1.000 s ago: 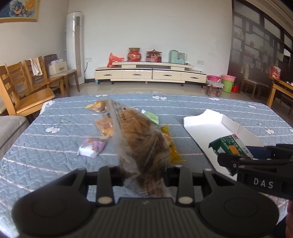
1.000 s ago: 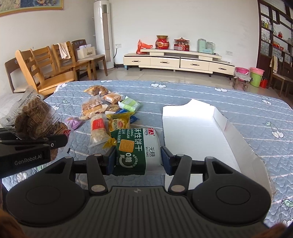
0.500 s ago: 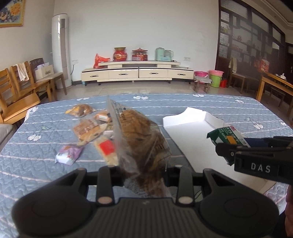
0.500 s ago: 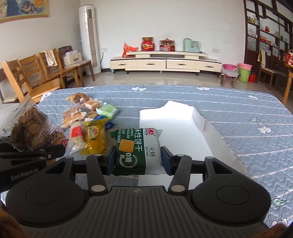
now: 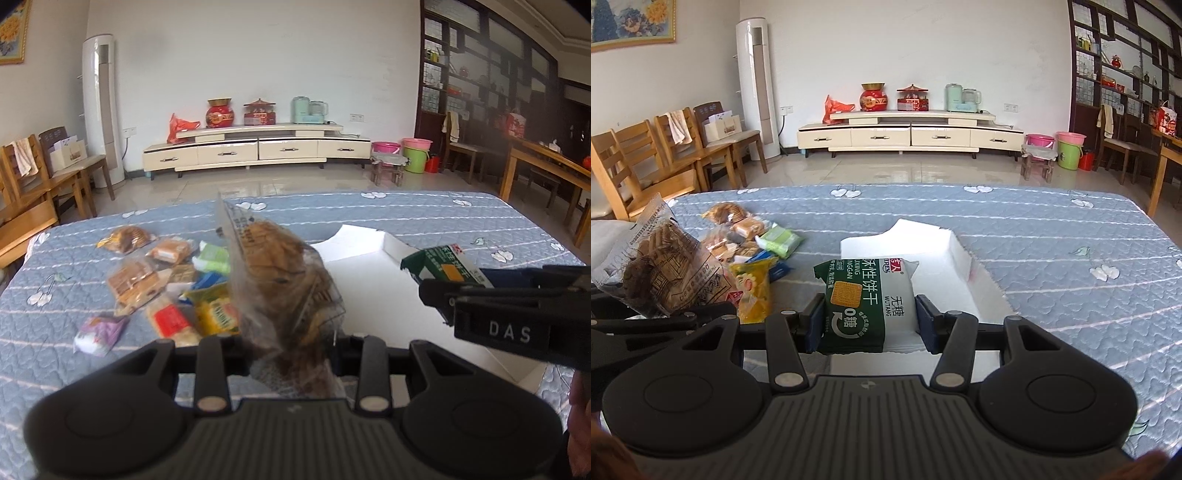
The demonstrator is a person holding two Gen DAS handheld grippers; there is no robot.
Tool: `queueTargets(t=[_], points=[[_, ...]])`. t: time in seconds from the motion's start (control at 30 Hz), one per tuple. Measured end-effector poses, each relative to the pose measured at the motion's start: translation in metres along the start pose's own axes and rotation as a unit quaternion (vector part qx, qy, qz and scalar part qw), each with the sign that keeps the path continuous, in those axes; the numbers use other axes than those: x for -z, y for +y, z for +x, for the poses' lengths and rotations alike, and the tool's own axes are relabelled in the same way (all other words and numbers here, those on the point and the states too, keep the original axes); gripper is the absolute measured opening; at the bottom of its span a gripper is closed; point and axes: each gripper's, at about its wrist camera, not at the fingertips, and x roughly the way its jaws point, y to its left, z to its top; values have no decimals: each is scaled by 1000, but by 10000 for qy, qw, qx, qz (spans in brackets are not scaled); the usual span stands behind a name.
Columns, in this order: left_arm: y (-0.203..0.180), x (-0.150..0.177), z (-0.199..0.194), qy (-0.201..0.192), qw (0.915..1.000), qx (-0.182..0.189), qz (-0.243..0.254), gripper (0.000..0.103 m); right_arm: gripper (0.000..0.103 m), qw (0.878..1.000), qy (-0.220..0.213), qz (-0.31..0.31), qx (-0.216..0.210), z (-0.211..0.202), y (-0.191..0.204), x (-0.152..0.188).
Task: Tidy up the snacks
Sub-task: 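Carry both packs over the white box and lower them inside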
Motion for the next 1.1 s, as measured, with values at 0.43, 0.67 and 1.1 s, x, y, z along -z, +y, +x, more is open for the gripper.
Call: queueTargets(t=[0.43,0.67,1.1], points=[[-27,-11,23,57,9997,160,155,34,63,9999,37,33,123,15,-25,-15],[-40,-13,36,118,9994,225,231,34,63,9999,151,6,79,31,-33,-18],[-49,-16,62,244,9989,313,244,34,63,9989,450,-83,-90,63,-38,-32]])
